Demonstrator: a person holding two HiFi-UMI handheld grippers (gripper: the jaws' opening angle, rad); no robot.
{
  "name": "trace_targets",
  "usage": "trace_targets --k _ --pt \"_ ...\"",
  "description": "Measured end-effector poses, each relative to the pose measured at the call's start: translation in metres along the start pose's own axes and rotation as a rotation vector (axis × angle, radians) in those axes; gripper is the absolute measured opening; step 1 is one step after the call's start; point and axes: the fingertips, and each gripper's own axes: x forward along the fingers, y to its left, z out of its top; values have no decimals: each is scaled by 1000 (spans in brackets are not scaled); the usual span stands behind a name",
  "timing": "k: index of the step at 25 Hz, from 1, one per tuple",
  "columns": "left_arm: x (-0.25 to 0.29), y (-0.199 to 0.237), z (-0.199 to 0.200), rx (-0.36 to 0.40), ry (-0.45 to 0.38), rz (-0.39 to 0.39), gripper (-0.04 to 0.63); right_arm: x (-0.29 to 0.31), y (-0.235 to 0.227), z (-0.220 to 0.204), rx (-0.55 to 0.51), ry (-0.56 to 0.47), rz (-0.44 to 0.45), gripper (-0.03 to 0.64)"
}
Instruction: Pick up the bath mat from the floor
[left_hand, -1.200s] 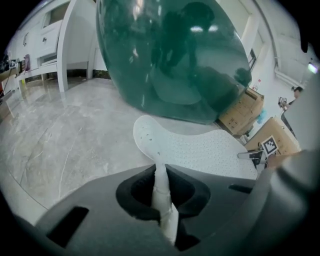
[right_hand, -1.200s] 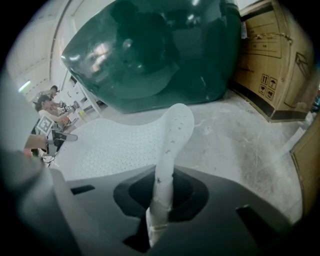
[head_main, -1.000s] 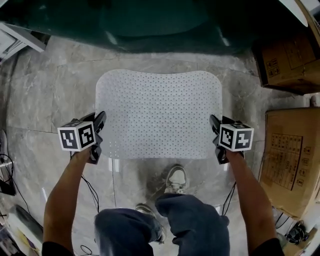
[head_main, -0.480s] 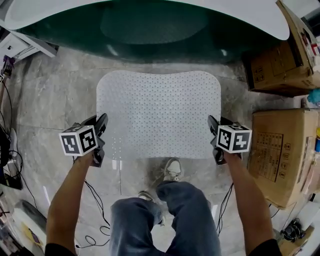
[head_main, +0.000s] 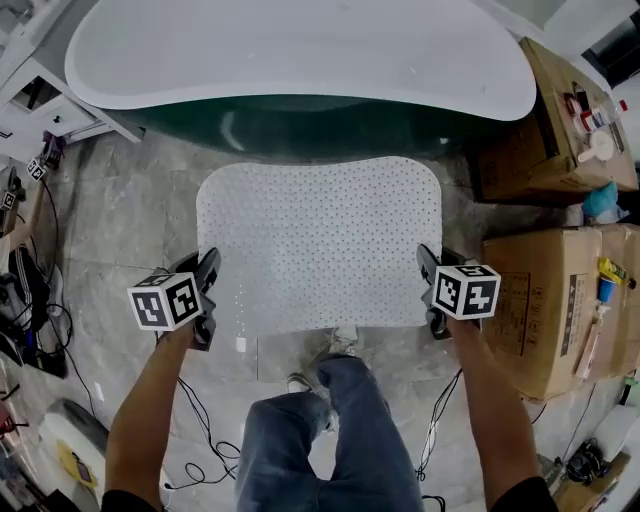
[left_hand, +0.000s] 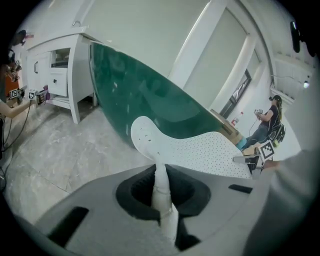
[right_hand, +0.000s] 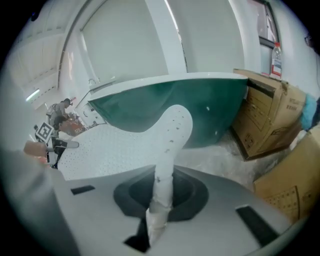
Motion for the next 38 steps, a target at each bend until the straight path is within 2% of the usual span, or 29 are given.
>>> trace_targets --k 14,19,29,38 --pt "-119 -91 116 38 -126 34 31 -144 29 112 -19 -117 -2 29" --pt "-149 -121 156 83 -165 46 31 -187 26 152 -14 -186 -15 29" --pt "-188 -176 225 79 -269 44 31 -240 36 217 -5 -297 3 29" --pt "-222 -202 276 100 -380 78 31 -282 51 274 -38 -406 20 29"
